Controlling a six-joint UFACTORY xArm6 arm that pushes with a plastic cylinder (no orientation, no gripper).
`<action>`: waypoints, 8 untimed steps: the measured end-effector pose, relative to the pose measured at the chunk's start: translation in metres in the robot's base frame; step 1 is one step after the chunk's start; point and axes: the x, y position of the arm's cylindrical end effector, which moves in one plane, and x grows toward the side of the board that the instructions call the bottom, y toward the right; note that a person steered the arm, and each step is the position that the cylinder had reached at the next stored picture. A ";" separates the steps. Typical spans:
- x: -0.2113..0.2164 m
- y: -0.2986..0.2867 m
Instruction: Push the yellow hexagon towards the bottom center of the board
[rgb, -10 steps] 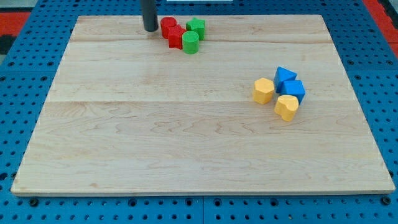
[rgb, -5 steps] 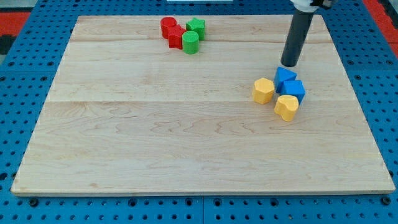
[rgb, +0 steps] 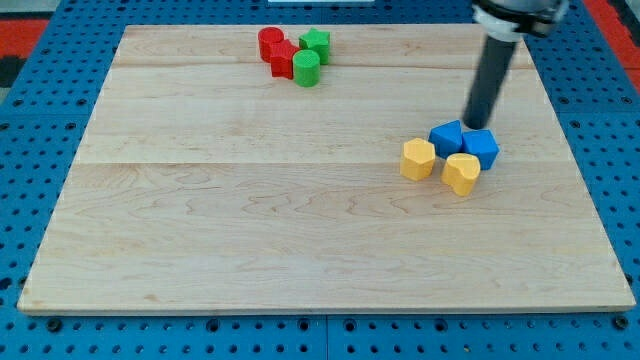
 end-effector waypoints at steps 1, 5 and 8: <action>0.017 -0.010; 0.099 -0.136; 0.114 -0.180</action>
